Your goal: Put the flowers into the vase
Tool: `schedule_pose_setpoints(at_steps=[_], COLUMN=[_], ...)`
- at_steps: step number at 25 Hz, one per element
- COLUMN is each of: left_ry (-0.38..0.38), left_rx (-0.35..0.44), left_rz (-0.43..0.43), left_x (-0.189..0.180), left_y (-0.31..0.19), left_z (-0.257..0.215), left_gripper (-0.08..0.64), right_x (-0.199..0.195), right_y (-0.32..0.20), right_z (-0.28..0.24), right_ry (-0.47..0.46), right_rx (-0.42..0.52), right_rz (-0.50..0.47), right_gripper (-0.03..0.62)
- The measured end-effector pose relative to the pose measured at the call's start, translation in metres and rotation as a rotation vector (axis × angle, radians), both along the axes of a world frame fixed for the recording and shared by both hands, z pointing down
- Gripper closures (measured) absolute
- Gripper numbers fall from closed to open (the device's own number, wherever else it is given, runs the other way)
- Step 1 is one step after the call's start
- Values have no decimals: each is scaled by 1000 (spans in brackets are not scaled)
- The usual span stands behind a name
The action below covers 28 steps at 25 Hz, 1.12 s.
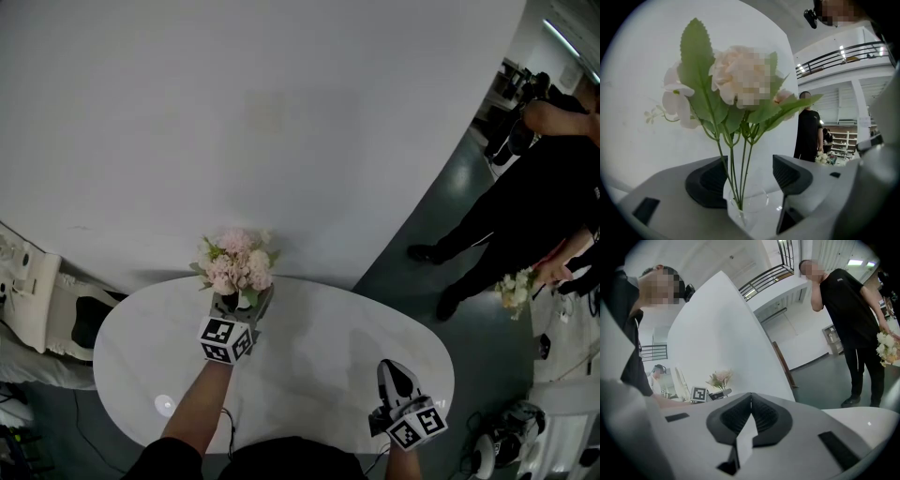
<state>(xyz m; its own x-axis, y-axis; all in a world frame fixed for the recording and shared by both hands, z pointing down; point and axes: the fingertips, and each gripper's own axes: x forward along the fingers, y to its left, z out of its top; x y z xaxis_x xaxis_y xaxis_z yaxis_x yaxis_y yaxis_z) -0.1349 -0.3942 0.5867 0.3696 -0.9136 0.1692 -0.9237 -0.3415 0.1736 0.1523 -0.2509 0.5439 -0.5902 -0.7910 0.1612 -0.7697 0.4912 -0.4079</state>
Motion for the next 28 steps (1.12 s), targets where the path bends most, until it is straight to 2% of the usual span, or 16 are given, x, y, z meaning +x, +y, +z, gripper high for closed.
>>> schedule_pose_setpoints(at_steps=[4,9,13,21,28], left_ry=[39,46,78,62,58], left_rx=[-13,-31,-37,-52,-30], left_rz=[-24,-41,-66,-75,-80], left_x=[5,-4,-9,-12,-15], left_y=[2,2,6,14,23], left_z=[-1,5,4,4,-7], left_gripper=[270,265,262,247,245], right_x=[13,10,12,12,10], right_y=[2,3,4,10,20], right_z=[-2,-3,-6,-14,-31], right_ry=[-5,-9,-6,-9,1], right_rx=[0,-1,7,27,66], right_rz=[-2,-4,-9,-13,-15], right_gripper=[571,571,571,571,571])
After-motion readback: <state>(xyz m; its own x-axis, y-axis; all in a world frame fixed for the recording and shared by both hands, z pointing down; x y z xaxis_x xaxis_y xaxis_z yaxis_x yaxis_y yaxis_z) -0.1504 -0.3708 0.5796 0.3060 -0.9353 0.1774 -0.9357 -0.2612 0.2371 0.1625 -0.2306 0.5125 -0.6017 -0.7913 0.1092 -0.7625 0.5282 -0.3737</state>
